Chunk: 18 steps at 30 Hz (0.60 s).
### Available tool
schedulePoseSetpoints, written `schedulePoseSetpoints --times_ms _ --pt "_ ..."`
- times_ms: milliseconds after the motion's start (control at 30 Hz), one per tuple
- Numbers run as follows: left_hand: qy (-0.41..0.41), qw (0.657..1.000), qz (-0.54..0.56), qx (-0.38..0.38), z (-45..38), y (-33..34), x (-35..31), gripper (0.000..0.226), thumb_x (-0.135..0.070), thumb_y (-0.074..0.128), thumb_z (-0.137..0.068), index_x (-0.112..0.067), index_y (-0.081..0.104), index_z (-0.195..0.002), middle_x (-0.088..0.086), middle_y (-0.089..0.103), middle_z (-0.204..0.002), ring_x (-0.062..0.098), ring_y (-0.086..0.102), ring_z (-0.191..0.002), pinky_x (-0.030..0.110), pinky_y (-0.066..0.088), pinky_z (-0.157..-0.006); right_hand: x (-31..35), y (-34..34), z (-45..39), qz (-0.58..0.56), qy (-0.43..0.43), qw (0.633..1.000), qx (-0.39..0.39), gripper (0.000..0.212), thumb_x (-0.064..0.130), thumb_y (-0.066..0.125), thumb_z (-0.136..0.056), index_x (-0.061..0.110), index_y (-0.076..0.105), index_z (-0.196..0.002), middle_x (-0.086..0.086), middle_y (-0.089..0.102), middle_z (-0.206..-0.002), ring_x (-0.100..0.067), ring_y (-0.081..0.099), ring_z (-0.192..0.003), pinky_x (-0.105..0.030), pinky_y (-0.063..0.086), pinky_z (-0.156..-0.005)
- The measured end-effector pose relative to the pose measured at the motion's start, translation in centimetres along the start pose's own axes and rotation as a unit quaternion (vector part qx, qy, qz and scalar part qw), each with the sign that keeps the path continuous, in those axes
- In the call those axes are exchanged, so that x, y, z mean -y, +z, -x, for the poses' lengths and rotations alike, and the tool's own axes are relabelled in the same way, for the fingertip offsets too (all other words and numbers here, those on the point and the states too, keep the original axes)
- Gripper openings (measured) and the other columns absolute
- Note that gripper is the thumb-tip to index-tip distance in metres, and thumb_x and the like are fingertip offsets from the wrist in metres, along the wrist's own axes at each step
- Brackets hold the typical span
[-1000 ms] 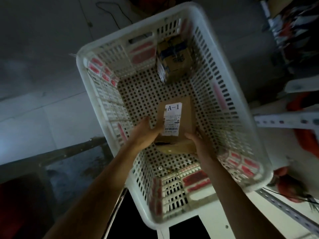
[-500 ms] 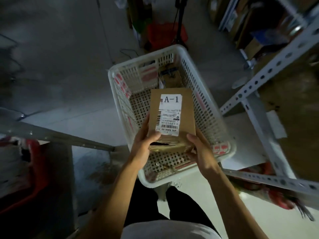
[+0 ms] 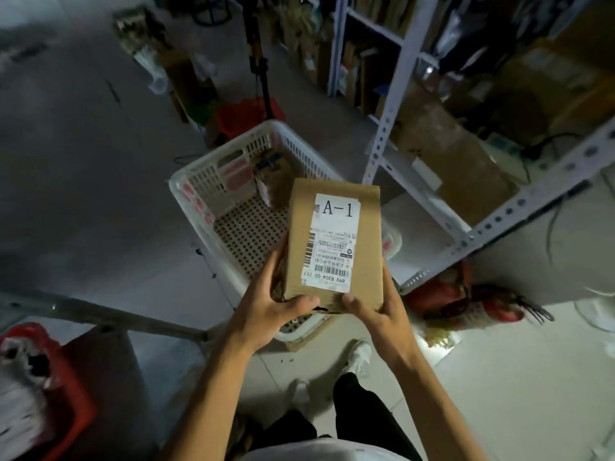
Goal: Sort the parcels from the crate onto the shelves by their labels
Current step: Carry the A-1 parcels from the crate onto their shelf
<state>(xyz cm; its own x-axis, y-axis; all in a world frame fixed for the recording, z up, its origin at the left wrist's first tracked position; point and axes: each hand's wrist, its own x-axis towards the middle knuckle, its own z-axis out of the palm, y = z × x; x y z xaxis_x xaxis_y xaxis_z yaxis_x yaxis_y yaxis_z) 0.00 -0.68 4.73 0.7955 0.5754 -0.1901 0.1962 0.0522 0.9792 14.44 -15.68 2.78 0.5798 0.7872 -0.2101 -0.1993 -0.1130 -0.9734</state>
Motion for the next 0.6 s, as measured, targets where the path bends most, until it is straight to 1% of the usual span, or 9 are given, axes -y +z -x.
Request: schedulePoseSetpoints --times_ms 67,100,167,267,333,400,500,533,600 --pt "0.011 1.000 -0.001 0.027 0.6 1.7 -0.5 0.103 -0.027 0.081 -0.071 -0.039 0.022 -0.154 -0.022 0.056 -0.138 -0.001 0.052 -0.129 0.018 0.050 -0.096 0.2 -1.2 2.3 -0.012 -0.009 0.999 -0.031 0.093 0.038 0.078 -0.073 0.038 0.030 -0.152 0.004 0.062 -0.135 -0.019 0.061 -0.123 -0.042 0.056 -0.092" --pt "0.016 0.999 -0.006 0.041 0.8 2.8 -0.7 0.103 -0.027 0.081 -0.070 -0.037 0.023 -0.154 -0.021 0.057 -0.137 -0.001 0.053 -0.128 0.015 0.049 -0.094 0.5 -1.9 3.4 -0.017 -0.015 0.999 -0.048 0.094 0.036 0.078 -0.073 0.036 0.029 -0.153 0.004 0.062 -0.134 -0.020 0.062 -0.122 -0.040 0.058 -0.089" --pt "0.025 0.997 -0.017 0.075 1.1 5.2 -1.4 0.102 -0.034 0.079 -0.067 -0.042 0.025 -0.152 -0.022 0.057 -0.137 -0.002 0.052 -0.127 0.012 0.048 -0.093 0.8 -3.8 5.7 -0.028 -0.030 0.996 -0.079 0.093 0.032 0.077 -0.074 0.032 0.028 -0.154 0.003 0.063 -0.132 -0.022 0.062 -0.121 -0.035 0.059 -0.084" --pt "0.042 0.991 -0.024 0.125 1.1 9.6 -2.4 0.101 -0.037 0.079 -0.065 -0.043 0.026 -0.151 -0.019 0.057 -0.138 0.002 0.052 -0.129 0.017 0.050 -0.094 1.1 -7.0 9.2 -0.045 -0.047 0.988 -0.143 0.095 0.026 0.077 -0.076 0.030 0.025 -0.155 0.000 0.061 -0.134 -0.027 0.061 -0.123 -0.037 0.060 -0.083" --pt "0.048 0.987 -0.021 0.153 1.0 13.0 -3.1 0.100 -0.033 0.080 -0.066 -0.041 0.028 -0.151 -0.014 0.056 -0.141 0.008 0.052 -0.131 0.021 0.051 -0.095 1.6 -9.2 11.4 -0.057 -0.057 0.977 -0.197 0.101 0.032 0.083 -0.073 0.031 0.025 -0.155 -0.002 0.060 -0.136 -0.028 0.060 -0.124 -0.039 0.060 -0.083" --pt "0.061 0.981 -0.020 0.183 0.9 17.1 -4.1 0.100 -0.028 0.080 -0.067 -0.042 0.028 -0.151 -0.012 0.055 -0.143 0.012 0.052 -0.132 0.026 0.051 -0.098 2.3 -12.1 13.6 -0.060 -0.072 0.965 -0.244 0.106 0.041 0.086 -0.069 0.027 0.026 -0.155 0.000 0.061 -0.133 -0.027 0.062 -0.121 -0.037 0.061 -0.081" --pt "0.074 0.970 -0.013 0.232 0.8 23.6 -5.5 0.100 -0.019 0.078 -0.068 -0.037 0.027 -0.153 -0.009 0.056 -0.142 0.015 0.054 -0.131 0.033 0.052 -0.099 2.8 -17.0 17.0 -0.053 -0.086 0.949 -0.300 0.103 0.037 0.085 -0.068 0.022 0.029 -0.154 0.000 0.063 -0.133 -0.025 0.065 -0.118 -0.036 0.061 -0.080" --pt "0.078 0.966 -0.012 0.245 0.8 25.8 -6.0 0.100 -0.017 0.078 -0.068 -0.034 0.028 -0.153 -0.008 0.057 -0.142 0.016 0.055 -0.130 0.035 0.053 -0.098 2.9 -18.7 18.1 -0.051 -0.090 0.942 -0.319 0.105 0.038 0.086 -0.068 0.021 0.029 -0.154 -0.002 0.063 -0.133 -0.026 0.065 -0.118 -0.036 0.061 -0.080" --pt "0.088 0.958 -0.015 0.271 0.8 30.0 -6.7 0.101 -0.014 0.077 -0.067 -0.031 0.028 -0.154 -0.003 0.058 -0.141 0.020 0.057 -0.129 0.044 0.053 -0.099 2.9 -22.2 20.3 -0.042 -0.096 0.928 -0.356 0.109 0.047 0.087 -0.066 0.017 0.030 -0.153 -0.004 0.064 -0.132 -0.026 0.066 -0.116 -0.036 0.061 -0.081"
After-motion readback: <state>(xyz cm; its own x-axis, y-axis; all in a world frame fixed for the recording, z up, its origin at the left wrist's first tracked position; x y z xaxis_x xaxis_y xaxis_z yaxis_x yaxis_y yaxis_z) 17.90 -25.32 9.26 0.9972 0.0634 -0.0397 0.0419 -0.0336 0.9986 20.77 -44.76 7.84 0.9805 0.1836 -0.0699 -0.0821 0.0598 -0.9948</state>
